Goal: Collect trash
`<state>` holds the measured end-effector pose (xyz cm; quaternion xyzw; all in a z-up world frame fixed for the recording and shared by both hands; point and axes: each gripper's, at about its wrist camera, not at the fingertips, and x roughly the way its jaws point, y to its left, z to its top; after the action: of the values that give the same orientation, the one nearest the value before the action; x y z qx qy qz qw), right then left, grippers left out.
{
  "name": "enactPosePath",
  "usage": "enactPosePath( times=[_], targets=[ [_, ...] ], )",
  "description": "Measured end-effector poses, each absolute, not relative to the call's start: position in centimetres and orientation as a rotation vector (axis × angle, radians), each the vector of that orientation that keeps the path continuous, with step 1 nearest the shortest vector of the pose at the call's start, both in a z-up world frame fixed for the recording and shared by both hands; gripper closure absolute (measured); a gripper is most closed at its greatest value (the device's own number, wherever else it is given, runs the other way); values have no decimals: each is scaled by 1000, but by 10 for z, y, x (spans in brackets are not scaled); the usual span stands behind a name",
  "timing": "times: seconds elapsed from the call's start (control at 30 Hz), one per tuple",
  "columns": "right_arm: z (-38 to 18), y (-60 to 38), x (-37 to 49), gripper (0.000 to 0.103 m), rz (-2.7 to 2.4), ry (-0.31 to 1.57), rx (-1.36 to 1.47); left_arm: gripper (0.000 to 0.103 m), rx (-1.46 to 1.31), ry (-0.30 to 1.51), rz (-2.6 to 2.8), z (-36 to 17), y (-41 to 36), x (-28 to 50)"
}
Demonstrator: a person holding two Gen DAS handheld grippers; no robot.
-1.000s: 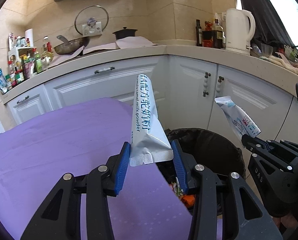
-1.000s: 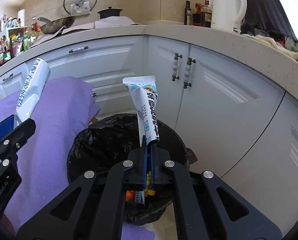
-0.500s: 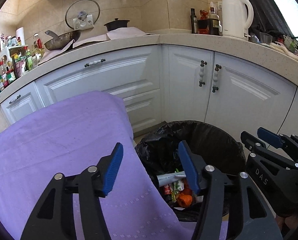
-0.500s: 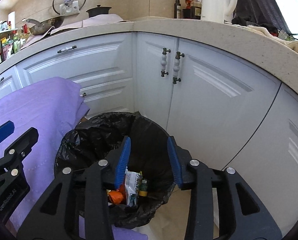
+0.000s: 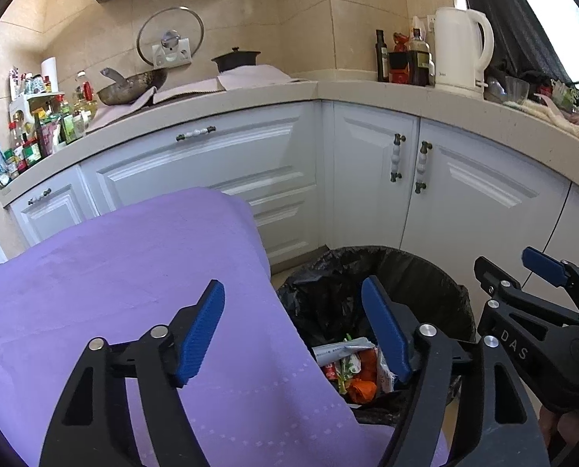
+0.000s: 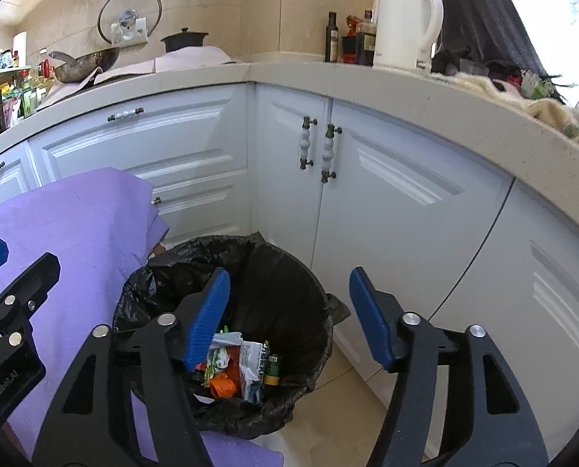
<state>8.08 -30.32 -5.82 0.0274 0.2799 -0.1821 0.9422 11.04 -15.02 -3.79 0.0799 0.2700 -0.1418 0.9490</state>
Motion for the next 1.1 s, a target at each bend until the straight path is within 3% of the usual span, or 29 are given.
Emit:
enactPosePath(
  times=[0.27,1.1],
  targets=[
    [-40,-291,57,28,-377,531,45,26,141,529,-272,-22,-131,95],
    [-8,-252,-3,23,-362,454,8,20,94,463,-240,3,-77,42]
  ],
)
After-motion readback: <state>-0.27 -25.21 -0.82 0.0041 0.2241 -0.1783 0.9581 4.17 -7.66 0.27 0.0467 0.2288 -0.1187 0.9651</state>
